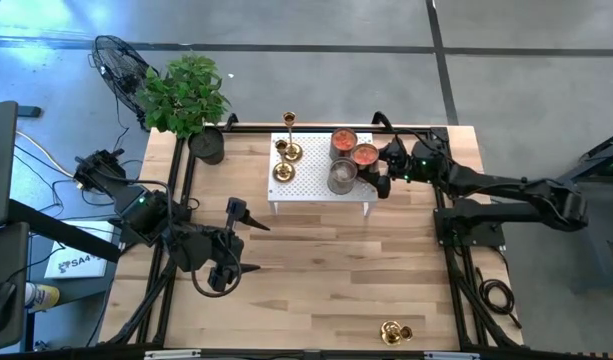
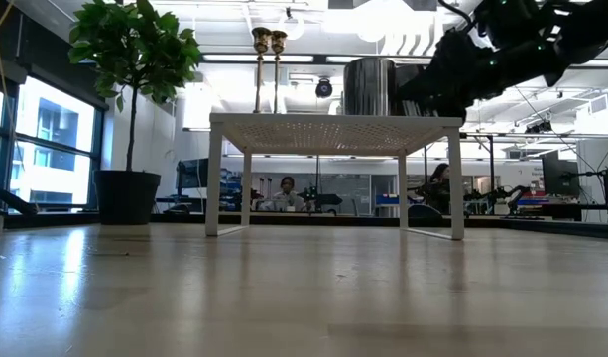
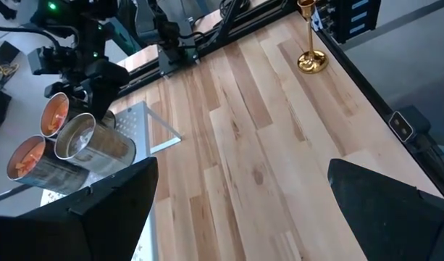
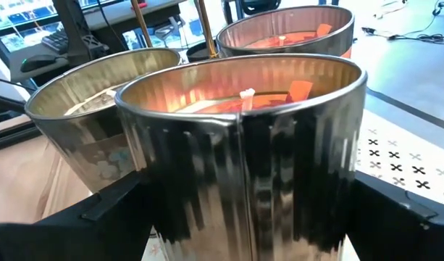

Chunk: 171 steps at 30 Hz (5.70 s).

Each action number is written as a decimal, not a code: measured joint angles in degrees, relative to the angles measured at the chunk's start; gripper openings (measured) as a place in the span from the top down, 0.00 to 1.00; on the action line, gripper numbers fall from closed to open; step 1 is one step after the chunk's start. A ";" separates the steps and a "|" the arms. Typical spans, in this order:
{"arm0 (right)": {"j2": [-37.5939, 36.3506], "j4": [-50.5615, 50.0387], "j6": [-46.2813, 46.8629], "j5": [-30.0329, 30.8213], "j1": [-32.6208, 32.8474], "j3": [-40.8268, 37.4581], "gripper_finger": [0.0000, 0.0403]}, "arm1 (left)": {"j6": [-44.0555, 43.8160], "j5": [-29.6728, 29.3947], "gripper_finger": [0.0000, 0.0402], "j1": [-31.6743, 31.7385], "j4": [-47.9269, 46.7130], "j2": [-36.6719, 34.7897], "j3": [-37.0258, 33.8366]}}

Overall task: Pick & Place candle stick holders
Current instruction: Put the orange candle on the shelf, then put the gold holder on the shelf

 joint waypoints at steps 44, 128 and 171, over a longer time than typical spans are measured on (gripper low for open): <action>0.23 0.74 6.64 -1.36 0.07 -0.17 0.02 | -0.18 2.38 0.01 0.00 -0.15 0.00 0.00; 0.23 2.92 0.73 -2.60 2.61 -0.13 0.01 | -1.67 4.85 0.01 -0.02 -0.13 0.02 -0.02; 0.15 25.11 -6.62 -7.82 3.56 -0.11 0.01 | -1.69 4.31 0.01 0.00 -0.18 0.03 -0.04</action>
